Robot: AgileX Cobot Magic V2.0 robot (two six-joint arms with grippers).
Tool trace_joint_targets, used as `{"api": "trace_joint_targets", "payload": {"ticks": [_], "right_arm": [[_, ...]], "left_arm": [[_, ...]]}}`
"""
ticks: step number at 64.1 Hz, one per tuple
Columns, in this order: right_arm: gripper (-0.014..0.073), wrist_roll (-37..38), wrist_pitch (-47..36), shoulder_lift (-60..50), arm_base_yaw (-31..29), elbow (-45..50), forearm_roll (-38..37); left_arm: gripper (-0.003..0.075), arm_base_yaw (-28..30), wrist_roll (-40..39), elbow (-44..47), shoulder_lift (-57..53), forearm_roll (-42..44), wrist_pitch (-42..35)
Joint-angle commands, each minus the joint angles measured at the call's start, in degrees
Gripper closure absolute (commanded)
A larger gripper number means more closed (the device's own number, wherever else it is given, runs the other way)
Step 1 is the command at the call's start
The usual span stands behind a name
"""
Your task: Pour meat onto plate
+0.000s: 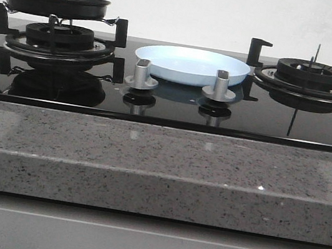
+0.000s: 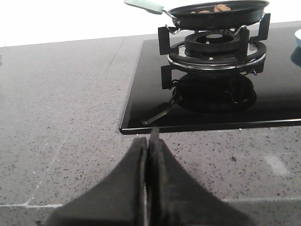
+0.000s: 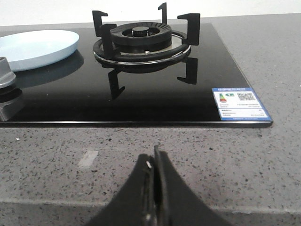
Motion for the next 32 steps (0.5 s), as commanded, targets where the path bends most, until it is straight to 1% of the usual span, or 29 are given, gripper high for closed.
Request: {"api": "trace_joint_targets", "payload": {"ticks": [1,26,32], "right_arm": [[0.0654,0.0,-4.2,-0.9,-0.1,-0.3,-0.5],[0.0654,0.0,-4.3,-0.9,-0.1,-0.3,-0.5],[0.0654,0.0,-4.3,-0.9,-0.1,-0.3,-0.5]], "left_arm": [[0.0741,0.1,0.0,0.3,-0.9,0.1,-4.8],[0.0741,0.1,0.0,0.3,-0.9,0.1,-4.8],[0.0741,0.1,0.0,0.3,-0.9,0.1,-6.7]]}}
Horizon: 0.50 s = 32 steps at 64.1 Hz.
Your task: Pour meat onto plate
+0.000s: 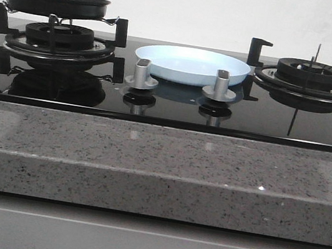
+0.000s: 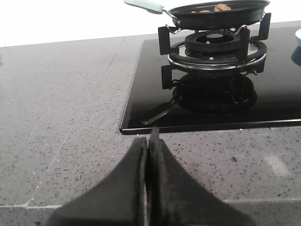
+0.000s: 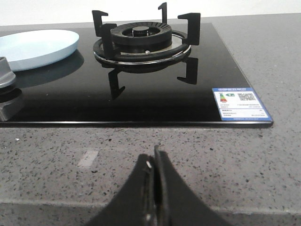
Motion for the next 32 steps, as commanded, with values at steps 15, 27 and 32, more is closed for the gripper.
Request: {"api": "trace_joint_targets", "payload": {"ticks": [15,27,32], "right_arm": [[0.0654,0.0,-5.4,-0.9,-0.1,-0.3,-0.5],[0.0654,0.0,-3.6,-0.9,-0.1,-4.9,-0.5],[0.0654,0.0,-2.2,-0.7,-0.1,-7.9,-0.5]], "left_arm": [[0.0741,0.1,-0.1,0.3,-0.9,-0.5,-14.3],[0.0741,0.1,-0.6,-4.7,-0.4,-2.8,-11.1],[0.0741,0.1,-0.6,-9.8,1.3,-2.8,-6.7]]}}
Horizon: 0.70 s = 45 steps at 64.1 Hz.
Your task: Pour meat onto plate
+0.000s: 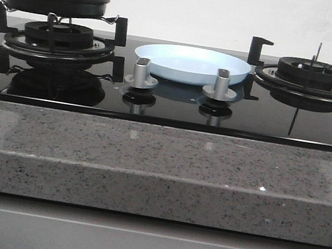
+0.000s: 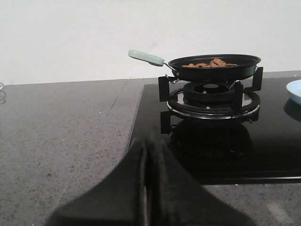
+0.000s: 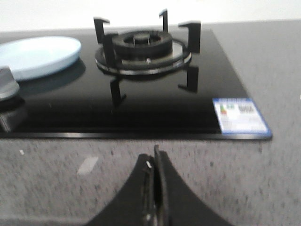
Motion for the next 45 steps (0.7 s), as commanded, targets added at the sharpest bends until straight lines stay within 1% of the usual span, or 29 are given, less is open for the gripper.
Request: {"api": "trace_joint_targets", "payload": {"ticks": [1,8,11,18,23,33,41,45], "right_arm": [[0.0654,0.0,-3.3,-0.5,-0.1,-5.9,-0.5],[0.0654,0.0,-1.3,3.2,-0.1,-12.0,-0.5],[0.0654,0.0,-0.9,5.6,-0.1,-14.5,-0.5],[0.0654,0.0,-0.9,14.0,-0.1,-21.4,-0.6],[0.0654,0.0,-0.8,19.6,-0.1,-25.5,-0.6],[0.0654,0.0,-0.3,27.8,-0.1,-30.9,-0.6],[0.0644,0.0,-0.5,29.4,-0.1,-31.5,-0.6],[0.061,0.0,0.0,29.4,-0.1,-31.5,-0.6]], "left_arm": [[0.0741,0.1,-0.5,-7.4,2.2,-1.1,-0.6],[0.0741,0.1,-0.5,-15.4,9.6,-1.0,6.2],[0.0741,0.1,-0.5,-18.4,13.1,-1.0,7.6],[0.0741,0.1,-0.5,-23.4,22.3,-1.0,7.9],[0.0741,0.1,-0.5,-25.7,26.5,-1.0,7.0],[0.0741,0.1,-0.5,-27.3,29.1,-1.3,5.2],[0.074,0.1,-0.5,-27.3,29.1,-1.3,4.4],[0.0725,0.1,-0.5,-27.3,29.1,-1.3,4.4]]}}
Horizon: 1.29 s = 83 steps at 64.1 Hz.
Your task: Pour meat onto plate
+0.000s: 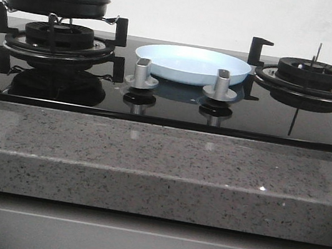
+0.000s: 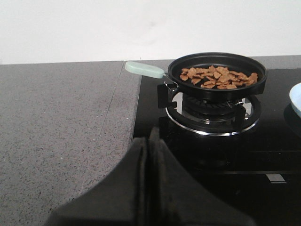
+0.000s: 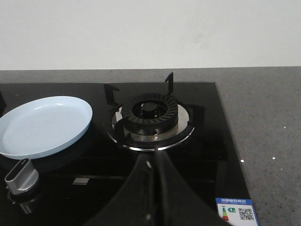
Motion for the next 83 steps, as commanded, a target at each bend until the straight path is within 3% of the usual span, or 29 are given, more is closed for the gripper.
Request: {"api": "trace_joint_targets", "payload": {"ticks": [1,6,9,18,22,57,83], "right_arm": [[0.0593,0.0,-3.2,0.6,-0.1,-2.3,-0.5],[0.0494,0.0,-2.7,0.6,-0.1,-2.3,-0.5],[0.0401,0.0,-2.5,0.6,-0.1,-2.3,-0.5],[0.0081,0.0,-2.3,0.6,-0.1,-2.3,-0.5],[0.0016,0.0,-2.3,0.6,-0.1,-2.3,-0.5],[0.0004,0.0,-1.9,3.3,-0.1,-3.7,1.5],[0.0004,0.0,23.6,33.5,5.3,-33.0,3.2]], "left_arm": [[0.0717,0.1,-0.5,-2.2,0.6,-0.5,-5.1],[0.063,0.1,-0.5,-2.2,0.6,-0.5,-5.1],[0.0537,0.1,-0.5,-2.2,0.6,-0.6,-5.1],[0.015,0.1,-0.5,-2.2,0.6,-4.7,-4.9],[0.0074,0.1,-0.5,-2.2,0.6,-5.3,-5.1],[0.0063,0.1,-0.5,-2.2,0.6,-5.3,-5.4],[0.0063,0.1,-0.5,-2.2,0.6,-5.3,-5.4]]}}
